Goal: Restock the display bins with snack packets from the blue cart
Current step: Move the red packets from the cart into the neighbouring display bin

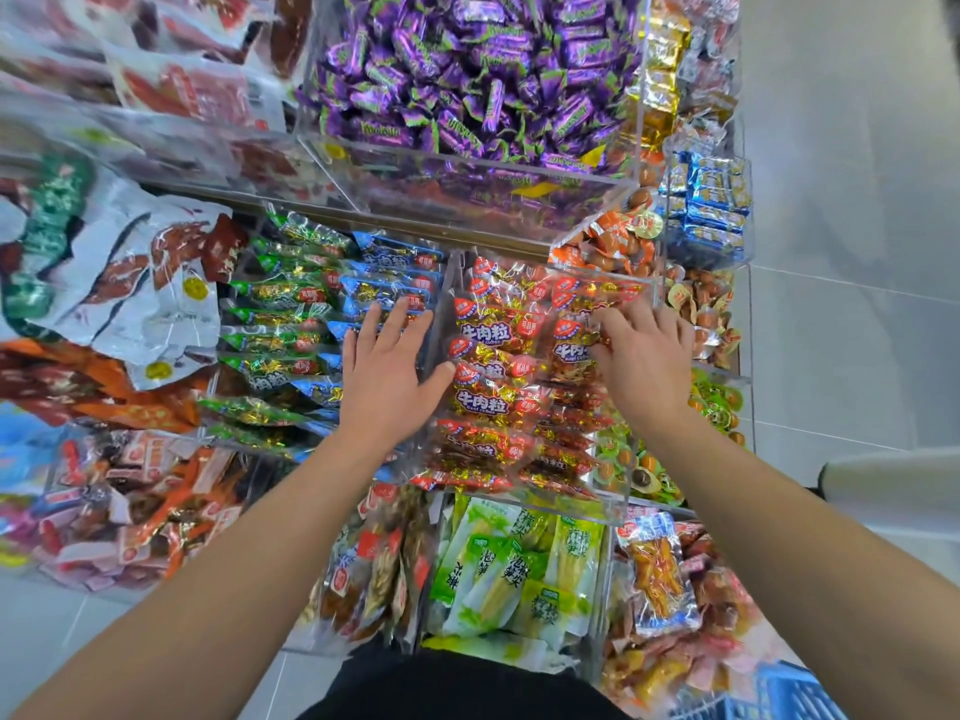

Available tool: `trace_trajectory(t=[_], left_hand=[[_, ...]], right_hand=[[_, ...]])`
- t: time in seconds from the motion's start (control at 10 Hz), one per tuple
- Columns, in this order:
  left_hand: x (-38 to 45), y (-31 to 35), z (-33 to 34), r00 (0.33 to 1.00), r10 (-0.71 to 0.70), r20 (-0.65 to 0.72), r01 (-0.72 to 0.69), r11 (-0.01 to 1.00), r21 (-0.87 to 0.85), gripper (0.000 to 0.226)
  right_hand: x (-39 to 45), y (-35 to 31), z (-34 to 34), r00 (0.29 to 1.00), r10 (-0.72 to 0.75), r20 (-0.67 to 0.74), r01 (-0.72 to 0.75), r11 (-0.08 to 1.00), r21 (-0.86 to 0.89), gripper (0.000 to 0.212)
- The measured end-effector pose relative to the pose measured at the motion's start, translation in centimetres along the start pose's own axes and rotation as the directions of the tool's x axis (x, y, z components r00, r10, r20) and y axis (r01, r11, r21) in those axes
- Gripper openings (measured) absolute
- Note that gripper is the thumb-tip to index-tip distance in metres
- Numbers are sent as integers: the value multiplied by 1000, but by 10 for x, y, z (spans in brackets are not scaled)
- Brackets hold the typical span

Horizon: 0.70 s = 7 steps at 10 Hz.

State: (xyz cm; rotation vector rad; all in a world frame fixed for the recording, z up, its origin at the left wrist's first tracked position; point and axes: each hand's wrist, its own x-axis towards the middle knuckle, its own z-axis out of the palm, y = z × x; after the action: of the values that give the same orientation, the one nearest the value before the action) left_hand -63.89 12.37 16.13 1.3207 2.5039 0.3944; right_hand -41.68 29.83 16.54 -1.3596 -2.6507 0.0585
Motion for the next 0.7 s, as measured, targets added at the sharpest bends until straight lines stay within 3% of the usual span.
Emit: trace_trajectory(t=[0.1,0.2,0.4,0.6,0.7], left_hand=[[0,-1,0,1000,-3,-3,3,1000,-7,68],[0,-1,0,1000,-7,-14,6,1000,-10,68],[1,-2,1,1000,-1,-18,1,1000,-25,66],[1,-1,1,1000,-3,-23,2,1000,-22,66],[2,-1,1,1000,-2,-17,2,1000,-27,66]], right_hand=[[2,0,-2,997,72,34,-73,997,21,43],[-3,5,-5,999,51,16,-53,994,96,30],[-12,11,-11,986,153,-64,-139,973,183,36],[-10,20,-9,966,257,-31,-236,926,295,7],[-1,19,-9,964,254,-75,-215,917,335,5]])
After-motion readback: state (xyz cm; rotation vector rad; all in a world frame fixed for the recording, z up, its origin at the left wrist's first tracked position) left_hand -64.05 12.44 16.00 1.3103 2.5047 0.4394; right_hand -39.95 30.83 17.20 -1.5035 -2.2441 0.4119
